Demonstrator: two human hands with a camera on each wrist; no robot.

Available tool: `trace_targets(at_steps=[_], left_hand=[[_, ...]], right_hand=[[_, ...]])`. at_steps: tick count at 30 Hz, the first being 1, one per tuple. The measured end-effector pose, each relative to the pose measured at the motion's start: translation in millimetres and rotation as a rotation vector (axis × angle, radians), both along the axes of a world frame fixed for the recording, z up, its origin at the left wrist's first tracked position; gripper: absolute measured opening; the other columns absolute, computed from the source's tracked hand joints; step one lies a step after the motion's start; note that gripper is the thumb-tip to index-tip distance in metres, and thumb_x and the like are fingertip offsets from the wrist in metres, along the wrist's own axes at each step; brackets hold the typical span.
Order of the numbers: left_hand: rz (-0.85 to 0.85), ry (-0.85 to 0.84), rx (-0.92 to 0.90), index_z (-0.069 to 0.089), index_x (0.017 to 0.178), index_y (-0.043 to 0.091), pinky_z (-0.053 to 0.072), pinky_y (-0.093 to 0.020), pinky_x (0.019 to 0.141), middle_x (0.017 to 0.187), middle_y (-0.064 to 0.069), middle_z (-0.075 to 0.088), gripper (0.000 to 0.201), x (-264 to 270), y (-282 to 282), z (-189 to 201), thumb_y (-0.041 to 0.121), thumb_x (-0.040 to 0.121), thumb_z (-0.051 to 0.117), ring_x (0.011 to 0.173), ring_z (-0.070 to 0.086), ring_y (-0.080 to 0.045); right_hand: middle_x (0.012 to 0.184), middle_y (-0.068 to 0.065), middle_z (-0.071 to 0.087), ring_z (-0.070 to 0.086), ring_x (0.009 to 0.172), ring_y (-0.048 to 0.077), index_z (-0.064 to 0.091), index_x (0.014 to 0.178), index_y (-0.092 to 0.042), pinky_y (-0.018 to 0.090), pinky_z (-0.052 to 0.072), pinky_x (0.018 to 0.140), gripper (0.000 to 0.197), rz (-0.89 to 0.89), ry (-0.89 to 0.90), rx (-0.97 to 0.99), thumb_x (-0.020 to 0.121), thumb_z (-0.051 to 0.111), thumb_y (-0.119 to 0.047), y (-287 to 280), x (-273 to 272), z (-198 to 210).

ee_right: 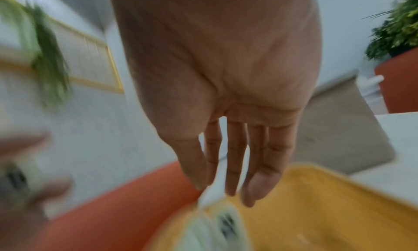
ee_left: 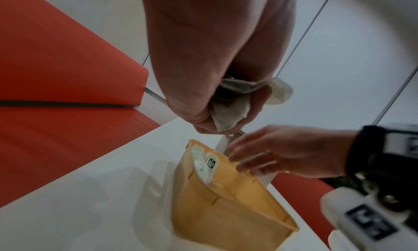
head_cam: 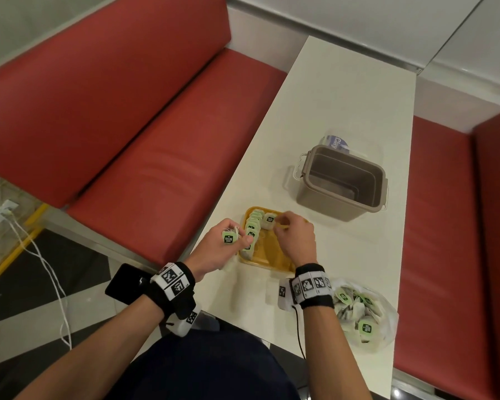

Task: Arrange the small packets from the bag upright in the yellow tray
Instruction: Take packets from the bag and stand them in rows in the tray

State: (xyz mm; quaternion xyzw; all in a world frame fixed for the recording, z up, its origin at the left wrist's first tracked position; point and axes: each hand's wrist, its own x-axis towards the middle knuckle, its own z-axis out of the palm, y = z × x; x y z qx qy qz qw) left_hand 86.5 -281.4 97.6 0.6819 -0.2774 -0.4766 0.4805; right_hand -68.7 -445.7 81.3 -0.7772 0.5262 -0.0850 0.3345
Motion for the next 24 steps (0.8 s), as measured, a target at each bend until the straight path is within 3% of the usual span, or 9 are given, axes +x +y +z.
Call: trace_targets(at_steps=[2, 5, 8, 11, 13, 16, 18, 20, 24], left_hand=[[-0.017, 0.035, -0.024, 0.061, 0.113, 0.027, 0.043, -0.039, 0.060, 0.083, 0.007, 0.069, 0.039, -1.0, 0.9, 4.9, 0.051, 0.091, 0.083, 0.072, 0.055, -0.023], [-0.054, -0.007, -0.066, 0.056, 0.115, 0.028, 0.048, -0.032, 0.065, 0.083, 0.011, 0.071, 0.037, -5.3, 1.6, 10.4, 0.045, 0.095, 0.082, 0.070, 0.061, -0.008], [-0.101, -0.074, -0.108, 0.054, 0.105, 0.029, 0.045, -0.023, 0.065, 0.080, 0.016, 0.066, 0.025, -11.0, 0.2, 16.2, 0.026, 0.100, 0.078, 0.068, 0.056, -0.004], [-0.137, -0.098, -0.141, 0.053, 0.099, 0.027, 0.042, -0.028, 0.063, 0.082, 0.009, 0.065, 0.026, -14.5, -2.7, 22.3, 0.007, 0.089, 0.067, 0.070, 0.052, -0.008], [-0.149, -0.103, -0.145, 0.054, 0.097, 0.028, 0.044, -0.033, 0.066, 0.089, -0.003, 0.067, 0.024, -14.9, -4.3, 26.6, 0.013, 0.084, 0.067, 0.075, 0.054, -0.011], [-0.143, -0.065, -0.158, 0.057, 0.093, 0.033, 0.045, -0.031, 0.066, 0.080, 0.009, 0.063, 0.026, -16.2, -4.4, 29.8, 0.018, 0.093, 0.078, 0.072, 0.054, -0.009], [-0.158, -0.034, -0.204, 0.063, 0.099, 0.038, 0.049, -0.025, 0.066, 0.082, 0.013, 0.065, 0.026, -17.0, -2.1, 34.8, 0.018, 0.099, 0.079, 0.071, 0.058, -0.005], [-0.158, 0.005, -0.230, 0.065, 0.110, 0.030, 0.050, -0.023, 0.067, 0.084, 0.012, 0.066, 0.019, -16.8, 1.6, 37.0, 0.023, 0.099, 0.079, 0.072, 0.059, -0.005], [-0.108, 0.019, -0.215, 0.063, 0.105, 0.023, 0.048, -0.033, 0.066, 0.080, 0.004, 0.063, 0.019, -14.3, 6.2, 39.0, 0.033, 0.099, 0.078, 0.068, 0.052, -0.014]], right_hand=[[0.101, -0.015, 0.079, 0.073, 0.091, 0.004, 0.078, 0.106, -0.030, 0.032, 0.062, 0.088, 0.007, 0.027, -0.209, 0.003, 0.101, 0.074, -0.029, 10.6, -2.2, 36.7], [0.093, -0.015, 0.079, 0.075, 0.089, 0.008, 0.078, 0.099, -0.031, 0.026, 0.059, 0.083, 0.005, 0.155, -0.429, 0.077, 0.101, 0.076, -0.034, 36.6, -4.4, 96.1], [0.090, -0.013, 0.074, 0.071, 0.087, 0.011, 0.078, 0.098, -0.033, 0.024, 0.055, 0.077, 0.010, 0.352, -0.377, 0.069, 0.095, 0.081, -0.043, 54.2, -2.8, 122.3], [0.090, -0.012, 0.066, 0.066, 0.079, 0.009, 0.073, 0.094, -0.036, 0.032, 0.055, 0.074, 0.016, 0.481, -0.180, -0.021, 0.088, 0.084, -0.046, 58.0, 2.8, 112.6], [0.089, -0.012, 0.065, 0.064, 0.078, 0.008, 0.073, 0.090, -0.032, 0.032, 0.053, 0.073, 0.014, 0.481, -0.167, -0.033, 0.090, 0.085, -0.038, 56.9, 3.9, 105.7], [0.084, -0.013, 0.071, 0.067, 0.082, 0.005, 0.072, 0.089, -0.029, 0.019, 0.050, 0.073, 0.013, 0.386, -0.243, 0.011, 0.093, 0.084, -0.031, 50.9, 0.8, 105.7], [0.081, -0.012, 0.073, 0.069, 0.079, 0.004, 0.070, 0.092, -0.030, 0.015, 0.050, 0.070, 0.013, 0.317, -0.267, 0.041, 0.096, 0.082, -0.030, 46.3, -3.1, 108.4], [0.078, -0.010, 0.075, 0.072, 0.075, 0.006, 0.069, 0.095, -0.030, 0.021, 0.055, 0.071, 0.012, 0.278, -0.284, 0.055, 0.098, 0.080, -0.030, 41.4, -5.5, 109.4], [0.075, -0.008, 0.075, 0.073, 0.074, 0.008, 0.070, 0.097, -0.031, 0.034, 0.059, 0.077, 0.010, 0.241, -0.296, 0.019, 0.098, 0.080, -0.032, 33.4, -9.8, 110.1]])
